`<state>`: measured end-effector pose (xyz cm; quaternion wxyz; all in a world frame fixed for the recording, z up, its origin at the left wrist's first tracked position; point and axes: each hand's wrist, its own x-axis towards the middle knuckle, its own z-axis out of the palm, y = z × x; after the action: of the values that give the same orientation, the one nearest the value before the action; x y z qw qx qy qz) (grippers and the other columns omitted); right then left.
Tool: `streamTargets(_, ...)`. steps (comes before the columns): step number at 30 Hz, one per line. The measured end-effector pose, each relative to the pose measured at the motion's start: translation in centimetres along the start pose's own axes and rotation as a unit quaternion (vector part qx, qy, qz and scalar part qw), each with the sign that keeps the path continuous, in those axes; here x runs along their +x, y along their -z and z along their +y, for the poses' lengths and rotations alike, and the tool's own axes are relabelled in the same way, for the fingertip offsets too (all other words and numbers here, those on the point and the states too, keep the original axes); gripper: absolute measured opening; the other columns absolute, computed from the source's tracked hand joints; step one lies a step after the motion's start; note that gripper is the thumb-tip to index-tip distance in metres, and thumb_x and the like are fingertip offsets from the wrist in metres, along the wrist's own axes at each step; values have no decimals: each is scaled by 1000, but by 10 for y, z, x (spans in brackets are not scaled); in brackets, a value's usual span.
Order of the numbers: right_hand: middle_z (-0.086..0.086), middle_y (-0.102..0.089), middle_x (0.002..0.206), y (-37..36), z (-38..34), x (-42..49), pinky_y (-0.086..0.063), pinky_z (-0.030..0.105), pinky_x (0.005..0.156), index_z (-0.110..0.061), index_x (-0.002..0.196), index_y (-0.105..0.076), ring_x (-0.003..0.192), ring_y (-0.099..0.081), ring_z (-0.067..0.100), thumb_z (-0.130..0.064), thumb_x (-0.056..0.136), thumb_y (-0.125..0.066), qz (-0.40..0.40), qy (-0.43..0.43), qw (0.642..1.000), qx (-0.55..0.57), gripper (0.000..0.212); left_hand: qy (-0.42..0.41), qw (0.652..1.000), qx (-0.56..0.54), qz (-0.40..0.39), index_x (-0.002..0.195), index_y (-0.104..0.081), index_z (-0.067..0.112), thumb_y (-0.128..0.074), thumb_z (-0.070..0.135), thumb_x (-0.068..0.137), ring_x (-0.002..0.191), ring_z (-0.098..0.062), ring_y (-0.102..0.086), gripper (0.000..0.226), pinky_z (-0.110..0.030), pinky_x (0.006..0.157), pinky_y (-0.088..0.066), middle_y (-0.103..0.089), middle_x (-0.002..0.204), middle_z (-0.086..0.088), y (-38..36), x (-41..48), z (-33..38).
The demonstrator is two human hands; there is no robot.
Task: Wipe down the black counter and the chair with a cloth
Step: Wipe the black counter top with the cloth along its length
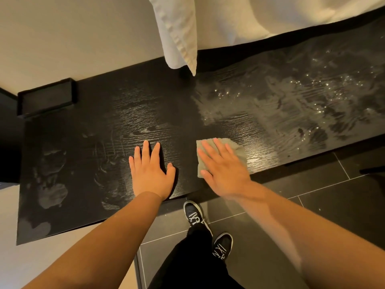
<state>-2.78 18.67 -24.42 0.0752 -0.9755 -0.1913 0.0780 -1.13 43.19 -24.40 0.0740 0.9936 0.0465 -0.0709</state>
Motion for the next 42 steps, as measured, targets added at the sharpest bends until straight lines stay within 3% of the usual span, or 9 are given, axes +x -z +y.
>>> streamTargets(4, 5, -21, 172, 8, 57, 13, -15, 51, 128, -20, 165, -24, 159, -16, 32, -48, 106, -32, -18, 64, 997, -29, 66, -1, 1000, -6, 2, 165, -28, 28, -32, 59, 95, 162, -34, -6, 77, -56, 131, -7, -13, 176, -5, -2, 0, -1)
streamTargets(11, 11, -23, 170, 24, 69, 35, -22, 59, 123, -13, 164, -24, 155, -19, 44, -44, 100, -27, 27, -173, 985, 5, 71, 2, 1000, -8, 1, 165, -27, 28, -30, 59, 94, 162, -34, -6, 78, -56, 131, -7, -13, 176, -6, -1, 0, 1)
streamTargets(17, 3, -14, 173, 7, 12, 28, -3, 49, 129, -21, 165, -24, 160, -7, 32, -48, 103, -34, -33, 41, 999, 11, 68, 6, 1000, -1, -19, 166, -26, 26, -28, 58, 93, 162, -36, -4, 80, -57, 131, -5, -11, 177, -7, 2, 0, 2)
streamTargets(19, 1, -16, 173, 13, 33, 32, -8, 48, 129, -23, 164, -27, 160, -10, 30, -52, 102, -34, -45, 81, 996, -4, 69, 8, 1000, -4, -26, 165, -29, 25, -31, 58, 92, 161, -37, -6, 79, -58, 130, -6, -13, 176, -9, 5, 2, 4)
streamTargets(23, 2, -24, 171, 28, 82, 42, -20, 53, 126, -21, 163, -29, 158, -17, 32, -54, 102, -32, -27, -26, 999, -11, 70, 4, 1000, -26, -9, 159, -40, 26, -39, 61, 90, 155, -37, -23, 77, -58, 128, -16, -30, 167, -13, 14, 16, 8)
streamTargets(27, 7, -22, 171, 30, 56, 56, -13, 54, 127, -17, 164, -26, 158, -13, 38, -48, 102, -30, 9, -141, 990, -2, 69, -56, 998, -29, 8, 160, -40, 26, -41, 59, 93, 157, -33, -23, 74, -56, 129, -14, -30, 168, -11, 17, 50, 16)
streamTargets(33, -3, -4, 175, 17, 23, 72, 2, 44, 130, -25, 166, -14, 161, 5, 25, -47, 105, -26, -54, 40, 998, 8, 66, -80, 996, -31, -21, 165, -29, 28, -47, 53, 99, 163, -30, -3, 73, -55, 131, -4, -11, 177, -5, 14, 93, 44)
streamTargets(39, 2, -11, 174, 42, 122, 79, -6, 48, 128, -20, 167, -14, 160, -4, 33, -53, 100, -12, -31, -188, 982, 13, 75, -73, 997, -23, -17, 165, -28, 28, -43, 53, 99, 163, -30, 0, 72, -54, 131, -1, -8, 177, -4, 8, 94, 48)
streamTargets(42, 8, -13, 173, 45, 116, 83, -8, 52, 126, -16, 167, -11, 158, -7, 41, -49, 100, -14, -11, -224, 974, 20, 75, -71, 997, -20, -13, 165, -29, 28, -41, 54, 98, 163, -30, -1, 73, -55, 131, -2, -9, 177, -5, 7, 94, 48)
